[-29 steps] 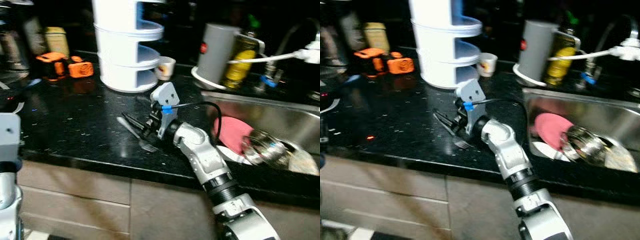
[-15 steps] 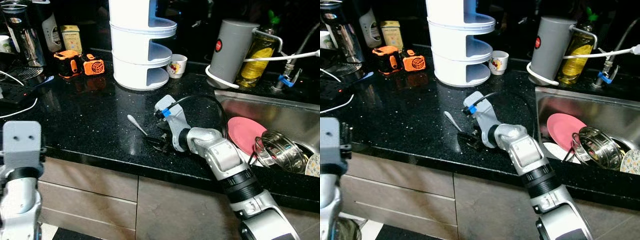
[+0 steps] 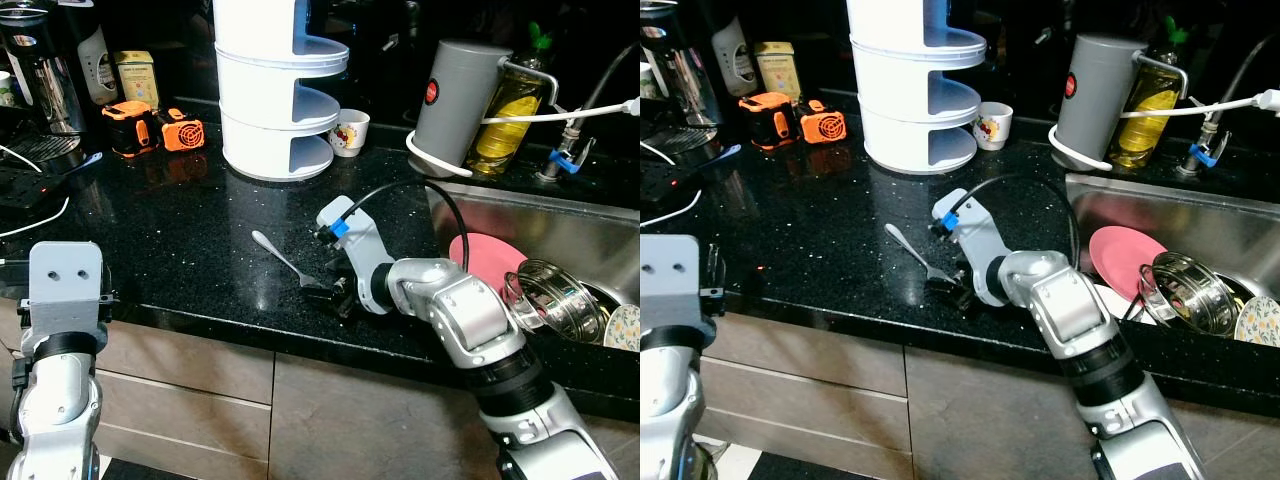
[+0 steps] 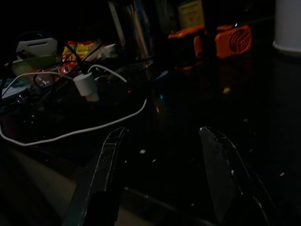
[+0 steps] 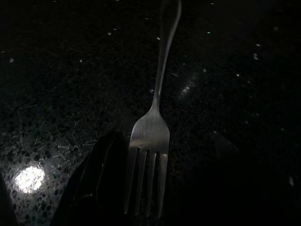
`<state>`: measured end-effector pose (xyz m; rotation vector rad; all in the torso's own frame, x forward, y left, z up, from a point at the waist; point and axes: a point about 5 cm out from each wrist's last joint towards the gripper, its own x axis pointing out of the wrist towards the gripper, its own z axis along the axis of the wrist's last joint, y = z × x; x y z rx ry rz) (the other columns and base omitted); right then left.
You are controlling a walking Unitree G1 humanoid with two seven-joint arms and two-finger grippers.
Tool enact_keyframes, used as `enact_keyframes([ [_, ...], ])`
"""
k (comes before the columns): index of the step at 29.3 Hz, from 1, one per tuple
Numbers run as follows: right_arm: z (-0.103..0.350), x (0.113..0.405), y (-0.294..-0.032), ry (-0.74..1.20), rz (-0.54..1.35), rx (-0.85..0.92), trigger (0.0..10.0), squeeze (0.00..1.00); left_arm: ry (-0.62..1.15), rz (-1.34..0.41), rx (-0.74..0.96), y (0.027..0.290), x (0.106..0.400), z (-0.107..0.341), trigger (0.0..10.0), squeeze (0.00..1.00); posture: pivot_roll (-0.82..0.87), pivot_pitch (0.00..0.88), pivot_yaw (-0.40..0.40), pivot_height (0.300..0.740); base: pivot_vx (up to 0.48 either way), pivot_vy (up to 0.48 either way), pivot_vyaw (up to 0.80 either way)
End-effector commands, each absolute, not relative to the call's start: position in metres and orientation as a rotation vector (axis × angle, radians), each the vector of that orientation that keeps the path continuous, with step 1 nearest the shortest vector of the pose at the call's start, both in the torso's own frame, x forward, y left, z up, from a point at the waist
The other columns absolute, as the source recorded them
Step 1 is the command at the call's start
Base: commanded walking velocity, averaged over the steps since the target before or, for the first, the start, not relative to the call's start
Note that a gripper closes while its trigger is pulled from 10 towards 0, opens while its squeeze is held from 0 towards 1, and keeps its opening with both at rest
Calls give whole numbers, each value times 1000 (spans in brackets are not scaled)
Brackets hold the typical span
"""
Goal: Kitchen organization
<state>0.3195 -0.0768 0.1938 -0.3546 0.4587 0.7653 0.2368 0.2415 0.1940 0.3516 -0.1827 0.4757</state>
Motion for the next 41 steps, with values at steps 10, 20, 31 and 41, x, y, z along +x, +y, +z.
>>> enact_keyframes([
  [10,154,314,-68,678,689,-227,0,0,-185,457,329,234,241,192,10000,0,39,0,-115,740,0,0,0],
  [20,137,310,-83,772,643,-191,0,0,-188,460,322,232,240,192,10000,0,35,0,-124,740,0,0,0],
  [31,161,329,-79,593,600,-35,0,0,-193,455,317,230,240,193,10000,0,37,0,-122,740,0,0,0],
  [41,203,341,-71,352,638,216,0,0,-195,450,313,228,242,194,10000,0,38,0,-122,740,0,0,0],
])
